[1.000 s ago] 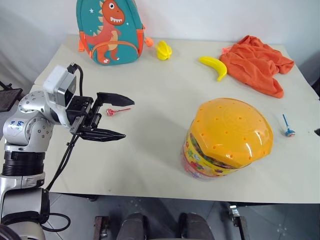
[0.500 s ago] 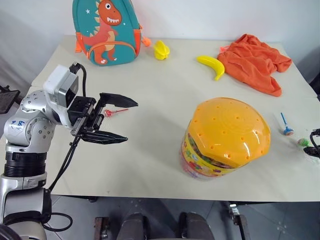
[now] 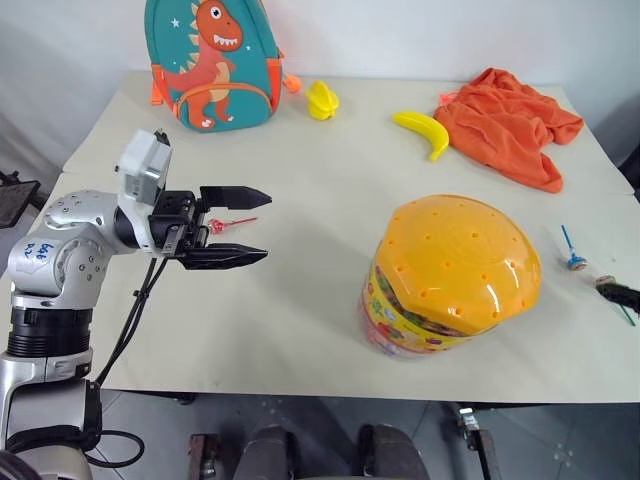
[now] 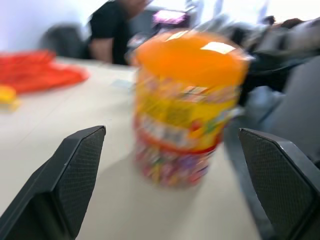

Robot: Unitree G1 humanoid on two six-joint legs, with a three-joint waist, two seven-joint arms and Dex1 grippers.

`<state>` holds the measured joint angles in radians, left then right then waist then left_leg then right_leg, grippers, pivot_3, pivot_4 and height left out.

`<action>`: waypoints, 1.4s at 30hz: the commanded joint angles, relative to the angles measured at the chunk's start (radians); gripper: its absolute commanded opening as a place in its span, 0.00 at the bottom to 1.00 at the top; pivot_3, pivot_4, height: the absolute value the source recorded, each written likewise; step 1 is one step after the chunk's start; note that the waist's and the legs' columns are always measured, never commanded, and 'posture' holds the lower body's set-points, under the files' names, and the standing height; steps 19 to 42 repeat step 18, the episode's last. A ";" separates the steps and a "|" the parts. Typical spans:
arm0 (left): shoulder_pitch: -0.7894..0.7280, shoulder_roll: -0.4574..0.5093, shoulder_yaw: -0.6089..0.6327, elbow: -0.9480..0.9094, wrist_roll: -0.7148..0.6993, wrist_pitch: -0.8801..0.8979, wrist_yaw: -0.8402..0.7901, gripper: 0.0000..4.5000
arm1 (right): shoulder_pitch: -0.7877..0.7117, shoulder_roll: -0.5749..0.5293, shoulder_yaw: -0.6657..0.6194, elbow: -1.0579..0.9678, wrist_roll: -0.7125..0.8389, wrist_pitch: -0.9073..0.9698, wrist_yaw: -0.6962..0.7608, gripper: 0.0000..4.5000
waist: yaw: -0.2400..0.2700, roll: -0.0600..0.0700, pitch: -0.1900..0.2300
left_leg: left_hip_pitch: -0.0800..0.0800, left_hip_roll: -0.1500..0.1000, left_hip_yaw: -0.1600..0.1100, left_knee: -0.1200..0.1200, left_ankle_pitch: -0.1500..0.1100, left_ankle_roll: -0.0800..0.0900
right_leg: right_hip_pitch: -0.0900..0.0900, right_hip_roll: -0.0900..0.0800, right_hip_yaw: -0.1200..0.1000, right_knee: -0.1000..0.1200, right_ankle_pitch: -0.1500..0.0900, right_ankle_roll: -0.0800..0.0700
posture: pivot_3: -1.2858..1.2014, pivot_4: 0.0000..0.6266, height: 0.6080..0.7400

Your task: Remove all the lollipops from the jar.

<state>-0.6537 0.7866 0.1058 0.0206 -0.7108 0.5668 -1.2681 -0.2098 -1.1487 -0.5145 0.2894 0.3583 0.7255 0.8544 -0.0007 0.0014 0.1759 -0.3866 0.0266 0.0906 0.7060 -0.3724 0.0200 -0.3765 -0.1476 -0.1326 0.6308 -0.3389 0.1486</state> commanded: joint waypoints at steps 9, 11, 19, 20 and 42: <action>0.122 -0.035 0.041 -0.014 0.072 -0.004 0.144 1.00 | 0.360 0.173 -0.170 -0.516 0.213 -0.245 0.407 1.00 | 0.032 -0.002 0.000 | 0.000 -0.002 -0.001 0.000 0.000 0.000 | 0.001 -0.001 0.000 -0.001 0.000 0.001 | 0.52 0.24 1.00; 0.165 -0.033 0.061 -0.028 0.059 -0.010 0.136 1.00 | 0.429 0.169 -0.131 -0.513 0.177 -0.326 0.479 1.00 | 0.032 -0.002 0.000 | 0.000 -0.003 -0.001 0.000 0.000 0.000 | 0.002 -0.001 0.000 -0.001 0.001 0.001 | 0.52 0.24 1.00; 0.378 -0.053 0.141 -0.176 0.027 -0.056 0.143 1.00 | 0.436 0.281 -0.056 -0.524 0.182 -0.396 0.389 1.00 | 0.022 -0.002 0.000 | 0.002 0.000 -0.001 0.000 0.000 0.000 | 0.002 0.000 0.000 -0.001 0.000 0.001 | 0.52 0.24 1.00; 0.378 -0.053 0.141 -0.176 0.027 -0.056 0.143 1.00 | 0.436 0.281 -0.056 -0.524 0.182 -0.396 0.389 1.00 | 0.022 -0.002 0.000 | 0.002 0.000 -0.001 0.000 0.000 0.000 | 0.002 0.000 0.000 -0.001 0.000 0.001 | 0.52 0.24 1.00; 0.378 -0.053 0.141 -0.176 0.027 -0.056 0.143 1.00 | 0.436 0.281 -0.056 -0.524 0.182 -0.396 0.389 1.00 | 0.022 -0.002 0.000 | 0.002 0.000 -0.001 0.000 0.000 0.000 | 0.002 0.000 0.000 -0.001 0.000 0.001 | 0.52 0.24 1.00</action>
